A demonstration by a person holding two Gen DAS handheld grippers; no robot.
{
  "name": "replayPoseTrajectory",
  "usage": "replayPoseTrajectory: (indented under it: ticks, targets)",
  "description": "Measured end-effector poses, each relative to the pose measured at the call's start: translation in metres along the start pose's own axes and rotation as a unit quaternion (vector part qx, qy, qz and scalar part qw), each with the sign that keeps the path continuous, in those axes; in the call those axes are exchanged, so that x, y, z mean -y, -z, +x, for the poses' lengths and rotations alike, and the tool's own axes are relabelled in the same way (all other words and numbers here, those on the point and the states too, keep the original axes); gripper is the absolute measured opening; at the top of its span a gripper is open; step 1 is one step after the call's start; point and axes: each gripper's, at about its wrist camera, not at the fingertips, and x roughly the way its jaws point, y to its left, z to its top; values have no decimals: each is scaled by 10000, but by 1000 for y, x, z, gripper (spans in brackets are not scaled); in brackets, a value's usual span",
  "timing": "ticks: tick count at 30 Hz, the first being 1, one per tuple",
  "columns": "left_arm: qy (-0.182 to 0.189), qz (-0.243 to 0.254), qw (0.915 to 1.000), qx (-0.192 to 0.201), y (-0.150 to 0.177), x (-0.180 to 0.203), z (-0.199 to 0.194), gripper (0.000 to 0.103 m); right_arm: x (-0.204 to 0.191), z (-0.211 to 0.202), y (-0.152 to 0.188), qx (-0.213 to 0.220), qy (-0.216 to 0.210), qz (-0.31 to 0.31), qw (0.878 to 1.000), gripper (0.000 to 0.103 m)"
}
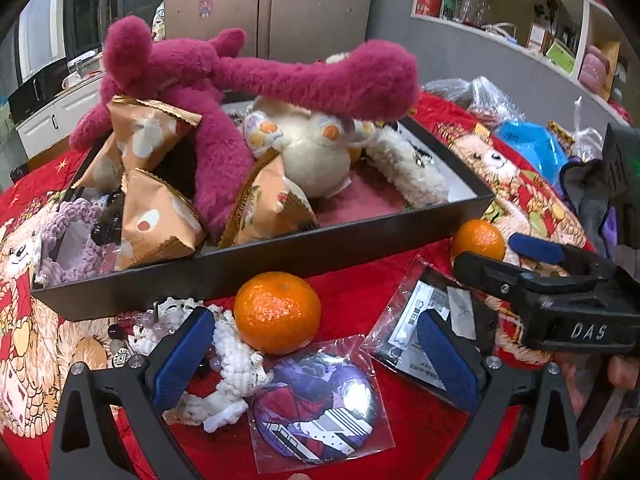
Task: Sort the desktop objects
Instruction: 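Move the left tool to an orange while the right tool approaches another orange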
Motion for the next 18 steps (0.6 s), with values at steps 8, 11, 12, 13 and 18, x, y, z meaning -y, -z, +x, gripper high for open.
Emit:
replayPoseTrajectory:
  ticks: [8,11,12,13,18]
  targets:
    - [-109,96,9999,-56,1,2,3,103,-9,6,1,-102,296,-214,9993,103]
    - [-143,131,9998,-63,2,3,3,103,-11,7,2,-108,345,-249,9990,103]
    - [-134,123,9998,-54,2,2,3,103,-11,8,1,-102,346,-253,9990,103]
    - [-123,113,9998,-48,2,1,2,103,-10,7,1,-73,311,-227,9992,103]
    - [-210,158,9996,-50,3,1,1,103,-4,-2,3,81,331,-11,9994,89]
